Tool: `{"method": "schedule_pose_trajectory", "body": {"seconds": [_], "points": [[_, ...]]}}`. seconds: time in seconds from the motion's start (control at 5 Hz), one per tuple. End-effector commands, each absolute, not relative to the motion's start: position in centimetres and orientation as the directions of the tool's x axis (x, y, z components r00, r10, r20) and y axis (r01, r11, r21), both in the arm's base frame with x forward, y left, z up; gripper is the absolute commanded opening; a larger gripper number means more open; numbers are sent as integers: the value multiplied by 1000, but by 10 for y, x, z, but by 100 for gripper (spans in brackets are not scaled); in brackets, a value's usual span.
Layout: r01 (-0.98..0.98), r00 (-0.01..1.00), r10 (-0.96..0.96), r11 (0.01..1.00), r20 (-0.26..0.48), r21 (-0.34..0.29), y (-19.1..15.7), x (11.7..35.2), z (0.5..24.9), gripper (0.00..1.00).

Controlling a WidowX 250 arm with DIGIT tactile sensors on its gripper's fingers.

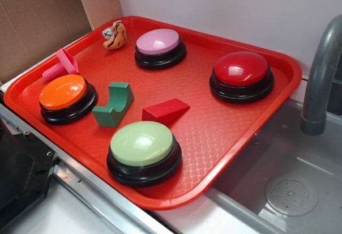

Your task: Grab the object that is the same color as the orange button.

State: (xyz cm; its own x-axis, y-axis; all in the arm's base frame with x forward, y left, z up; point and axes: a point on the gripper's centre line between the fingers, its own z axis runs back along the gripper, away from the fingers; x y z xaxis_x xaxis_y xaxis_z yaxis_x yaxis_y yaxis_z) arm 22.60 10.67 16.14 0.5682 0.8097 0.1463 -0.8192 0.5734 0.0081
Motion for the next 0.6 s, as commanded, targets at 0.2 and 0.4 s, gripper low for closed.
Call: {"method": "schedule_pose_trajectory", "body": {"seconds": [0.2,0.4], "points": [[-896,430,876,443,218,-13,153,268,114,100],[-872,474,849,490,232,-12,155,288,100,100]]}}
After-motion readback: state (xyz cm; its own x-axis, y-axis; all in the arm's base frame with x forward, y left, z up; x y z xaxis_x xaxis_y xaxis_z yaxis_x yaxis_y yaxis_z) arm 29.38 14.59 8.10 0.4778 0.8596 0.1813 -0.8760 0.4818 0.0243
